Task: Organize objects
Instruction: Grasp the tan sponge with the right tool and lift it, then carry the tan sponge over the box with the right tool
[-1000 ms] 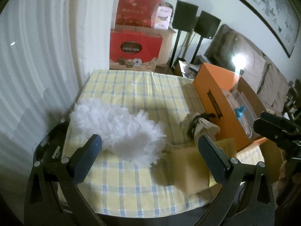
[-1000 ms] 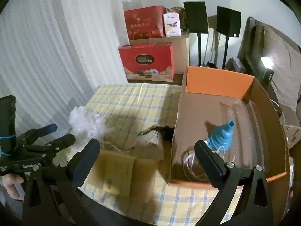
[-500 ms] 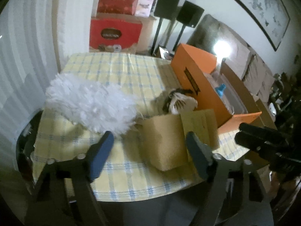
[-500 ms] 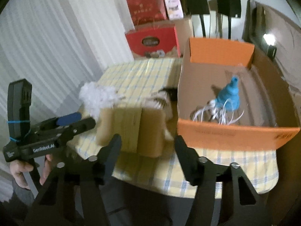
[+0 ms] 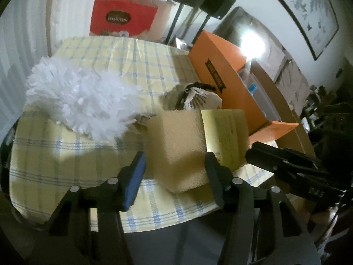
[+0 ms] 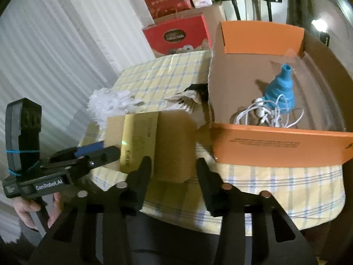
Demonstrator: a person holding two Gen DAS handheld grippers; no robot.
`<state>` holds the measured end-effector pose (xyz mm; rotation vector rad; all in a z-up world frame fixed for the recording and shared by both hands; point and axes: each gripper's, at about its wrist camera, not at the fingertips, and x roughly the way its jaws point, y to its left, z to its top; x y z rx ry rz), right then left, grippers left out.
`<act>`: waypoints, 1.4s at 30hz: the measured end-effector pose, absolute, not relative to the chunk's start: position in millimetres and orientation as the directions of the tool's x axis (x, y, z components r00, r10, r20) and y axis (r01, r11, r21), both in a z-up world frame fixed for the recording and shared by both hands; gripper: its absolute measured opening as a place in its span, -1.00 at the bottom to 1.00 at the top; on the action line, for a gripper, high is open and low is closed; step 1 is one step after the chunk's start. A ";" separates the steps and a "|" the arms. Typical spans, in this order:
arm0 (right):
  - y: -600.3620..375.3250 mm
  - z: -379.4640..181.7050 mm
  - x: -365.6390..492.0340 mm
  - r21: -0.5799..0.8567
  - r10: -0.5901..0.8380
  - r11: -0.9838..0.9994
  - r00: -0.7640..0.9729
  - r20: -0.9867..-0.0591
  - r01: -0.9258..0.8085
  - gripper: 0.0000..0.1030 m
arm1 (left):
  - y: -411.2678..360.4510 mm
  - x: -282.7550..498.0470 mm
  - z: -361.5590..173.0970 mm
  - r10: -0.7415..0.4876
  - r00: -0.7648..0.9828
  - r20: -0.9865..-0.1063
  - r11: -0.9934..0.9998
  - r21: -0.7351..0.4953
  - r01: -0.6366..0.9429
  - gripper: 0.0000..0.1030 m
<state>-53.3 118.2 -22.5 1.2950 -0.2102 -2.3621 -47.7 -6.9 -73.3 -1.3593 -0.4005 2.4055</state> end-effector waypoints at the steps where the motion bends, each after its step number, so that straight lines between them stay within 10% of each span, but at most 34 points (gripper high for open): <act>1: 118.2 -24.0 -53.9 0.342 -0.450 -0.890 -0.462 -0.764 0.301 -0.26 | -6.4 -47.8 -73.9 0.442 -0.477 -0.760 -0.894 -0.419 -0.161 -0.04; 42: 172.2 107.6 -117.1 0.333 -0.454 -0.891 -0.599 -0.660 0.309 -0.28 | 64.5 -125.7 60.7 0.492 -0.582 -0.647 -0.870 -0.361 -0.335 -0.11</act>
